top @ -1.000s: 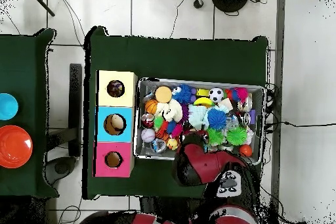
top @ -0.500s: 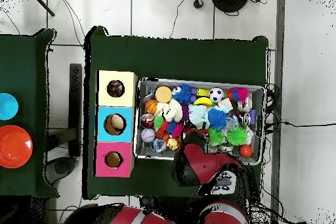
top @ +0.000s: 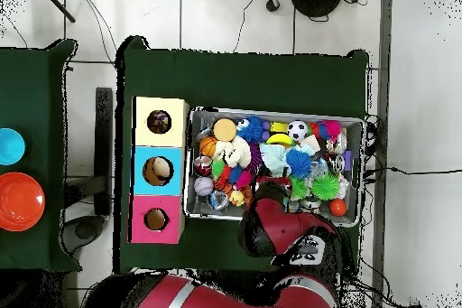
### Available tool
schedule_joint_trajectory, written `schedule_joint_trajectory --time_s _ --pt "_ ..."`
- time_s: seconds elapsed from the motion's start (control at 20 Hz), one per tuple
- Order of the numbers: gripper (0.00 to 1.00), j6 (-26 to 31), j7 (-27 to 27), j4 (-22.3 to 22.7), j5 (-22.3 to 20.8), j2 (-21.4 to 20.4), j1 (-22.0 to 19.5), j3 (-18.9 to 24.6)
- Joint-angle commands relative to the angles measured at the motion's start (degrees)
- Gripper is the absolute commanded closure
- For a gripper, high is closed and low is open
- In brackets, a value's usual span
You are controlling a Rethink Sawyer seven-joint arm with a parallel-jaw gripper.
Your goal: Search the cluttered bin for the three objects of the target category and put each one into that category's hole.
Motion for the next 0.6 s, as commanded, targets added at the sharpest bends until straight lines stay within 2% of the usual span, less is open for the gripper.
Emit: schedule_joint_trajectory --time_s 0.05,0.25,0.45,0.5,0.6 --pt "0.00 -6.0 4.5 -6.6 5.0 4.6 0.1 1.2" --pt "0.00 -7.6 4.5 -6.6 6.6 5.7 0.7 0.4" --pt "0.00 -8.0 4.9 -6.5 6.3 5.4 0.2 1.0" --pt "1.00 -7.9 5.0 -6.4 6.3 5.3 0.2 1.1" --pt "1.00 -7.2 4.9 -6.3 6.5 5.1 0.5 0.9"
